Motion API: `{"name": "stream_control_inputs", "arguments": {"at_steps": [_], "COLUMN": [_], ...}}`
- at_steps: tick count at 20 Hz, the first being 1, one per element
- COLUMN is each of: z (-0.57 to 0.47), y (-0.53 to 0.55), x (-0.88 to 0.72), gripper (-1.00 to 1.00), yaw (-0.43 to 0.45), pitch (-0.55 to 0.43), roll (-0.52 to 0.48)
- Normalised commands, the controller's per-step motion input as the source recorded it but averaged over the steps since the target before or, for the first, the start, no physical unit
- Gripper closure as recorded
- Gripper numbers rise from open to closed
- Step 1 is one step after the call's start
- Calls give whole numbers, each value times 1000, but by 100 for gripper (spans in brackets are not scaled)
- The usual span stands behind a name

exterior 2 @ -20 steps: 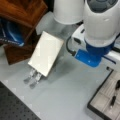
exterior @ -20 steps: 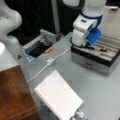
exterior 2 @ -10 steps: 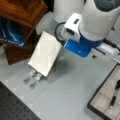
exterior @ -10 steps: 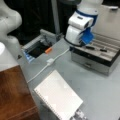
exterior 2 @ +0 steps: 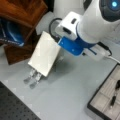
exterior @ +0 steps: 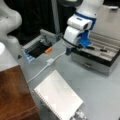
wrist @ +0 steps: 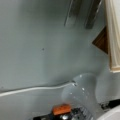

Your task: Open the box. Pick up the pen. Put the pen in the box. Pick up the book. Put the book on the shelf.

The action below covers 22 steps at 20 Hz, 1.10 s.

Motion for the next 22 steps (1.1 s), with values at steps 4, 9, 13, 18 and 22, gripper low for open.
{"name": "stream_control_inputs", "arguments": {"at_steps": [4, 9, 13, 18, 22], "z": [-270, -194, -189, -239, -199], "y": [-391, -207, -115, -62, -41], "x": [63, 90, 34, -49, -132], "gripper": [-100, -100, -100, -100, -100], "yaw": [42, 118, 152, 117, 124], "pitch": [-82, -62, -60, -75, -26], "roll": [-420, -453, -445, -462, -476]}}
